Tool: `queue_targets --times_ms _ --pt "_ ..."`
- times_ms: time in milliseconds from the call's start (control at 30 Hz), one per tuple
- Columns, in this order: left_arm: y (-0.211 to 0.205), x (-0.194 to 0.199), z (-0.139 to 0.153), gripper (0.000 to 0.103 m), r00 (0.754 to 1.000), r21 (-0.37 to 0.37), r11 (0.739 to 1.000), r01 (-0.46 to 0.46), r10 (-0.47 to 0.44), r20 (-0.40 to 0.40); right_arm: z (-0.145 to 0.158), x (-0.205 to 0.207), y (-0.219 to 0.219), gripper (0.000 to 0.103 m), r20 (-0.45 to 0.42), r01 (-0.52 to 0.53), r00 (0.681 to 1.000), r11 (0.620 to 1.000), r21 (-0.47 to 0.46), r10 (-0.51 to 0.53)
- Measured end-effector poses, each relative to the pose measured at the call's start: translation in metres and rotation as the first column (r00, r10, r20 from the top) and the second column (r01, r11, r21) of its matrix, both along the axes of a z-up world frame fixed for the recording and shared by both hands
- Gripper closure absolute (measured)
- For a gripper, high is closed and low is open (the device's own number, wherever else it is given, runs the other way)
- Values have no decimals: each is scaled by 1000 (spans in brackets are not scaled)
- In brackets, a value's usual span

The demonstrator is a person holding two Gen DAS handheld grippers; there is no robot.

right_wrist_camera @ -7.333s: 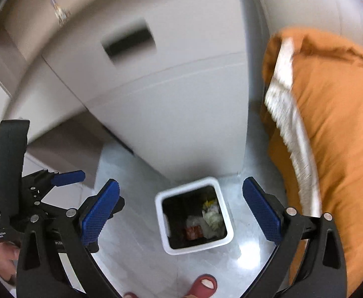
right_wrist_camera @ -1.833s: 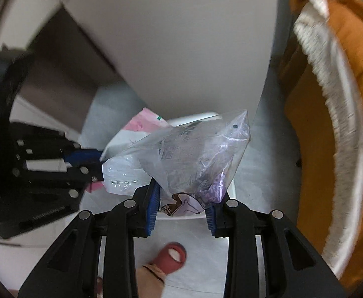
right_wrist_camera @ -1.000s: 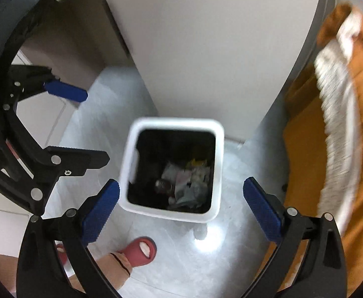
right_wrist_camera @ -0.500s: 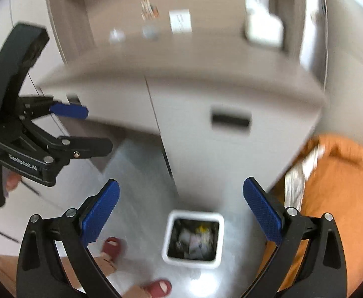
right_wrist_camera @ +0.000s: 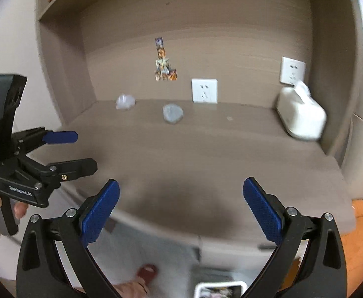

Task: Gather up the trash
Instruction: 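Move both tools back from the bin to the desk, then grasp the crumpled clear wrapper with the left tool while the right tool grasps the grey sock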

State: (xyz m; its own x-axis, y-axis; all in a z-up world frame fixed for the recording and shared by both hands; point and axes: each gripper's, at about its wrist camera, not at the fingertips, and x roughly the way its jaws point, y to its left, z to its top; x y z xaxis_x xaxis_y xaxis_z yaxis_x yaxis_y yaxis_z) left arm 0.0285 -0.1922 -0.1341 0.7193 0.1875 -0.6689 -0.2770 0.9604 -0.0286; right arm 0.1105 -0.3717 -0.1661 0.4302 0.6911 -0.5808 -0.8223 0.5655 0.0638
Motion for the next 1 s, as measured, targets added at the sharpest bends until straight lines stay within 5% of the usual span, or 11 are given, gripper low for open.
queue_targets --times_ms 367,567,1000 --pt "166 30 27 5 998 38 998 -53 53 18 8 40 152 3 28 27 999 1000 -6 -27" --pt "235 58 0 5 996 53 995 -80 82 -29 -14 67 214 3 16 27 1000 999 -44 -27" --pt "311 122 -58 5 993 76 995 -70 77 -91 -71 125 285 5 -39 124 990 975 -184 -134"
